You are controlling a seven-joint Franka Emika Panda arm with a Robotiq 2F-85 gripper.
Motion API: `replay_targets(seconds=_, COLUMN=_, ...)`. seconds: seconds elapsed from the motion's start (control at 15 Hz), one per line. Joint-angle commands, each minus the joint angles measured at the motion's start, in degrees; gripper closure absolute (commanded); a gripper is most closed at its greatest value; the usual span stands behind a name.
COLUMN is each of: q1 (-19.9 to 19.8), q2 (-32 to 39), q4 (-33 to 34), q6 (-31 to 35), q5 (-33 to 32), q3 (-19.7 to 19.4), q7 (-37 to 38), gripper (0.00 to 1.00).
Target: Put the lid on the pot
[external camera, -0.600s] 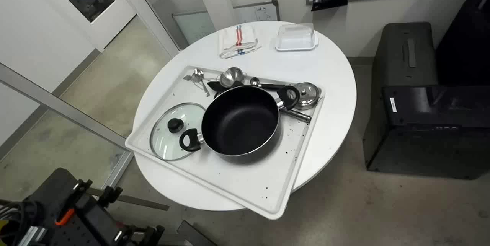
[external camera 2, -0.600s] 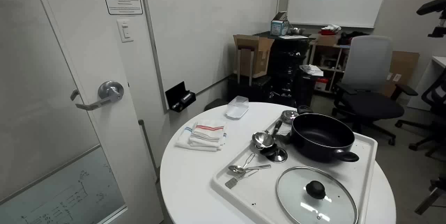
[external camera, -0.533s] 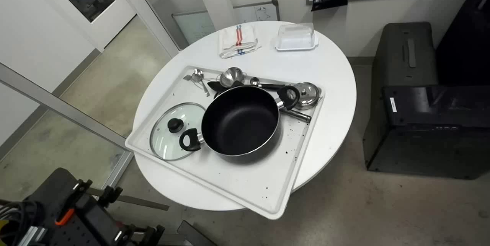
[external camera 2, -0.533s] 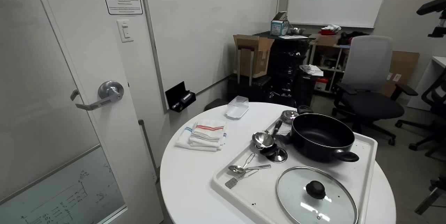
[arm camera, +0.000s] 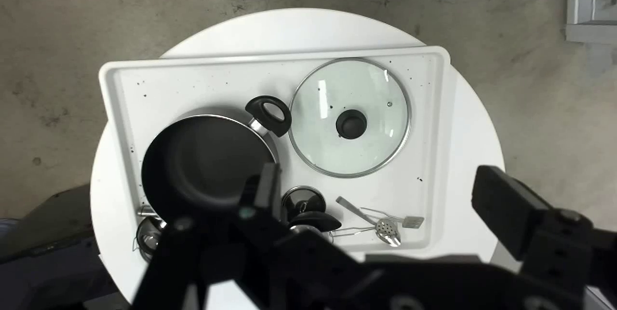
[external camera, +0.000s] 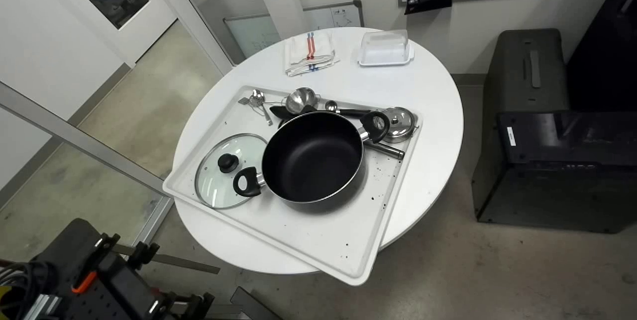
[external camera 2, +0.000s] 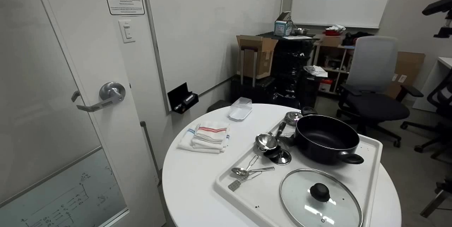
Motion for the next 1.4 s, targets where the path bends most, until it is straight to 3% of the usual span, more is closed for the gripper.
replay_targets(seconds=0.0, q1=-0.4, q2=0.0, q4=0.1, q6=-0.1, q5=0.2, q3=0.3, q7=-0.2, gripper=0.0)
replay_targets(seconds=0.73, q1=-0.2, q2=13.6, q4=-0.2, q6=11.6, q5=-0.4, q3=2.9, q7=3.6, gripper=0.0)
replay_targets(seconds=1.33, q1=0.4, q2=32.0, q4=0.8, q6=26.4, q5=-1.7, q3=4.7, q7=5.7, gripper=0.0)
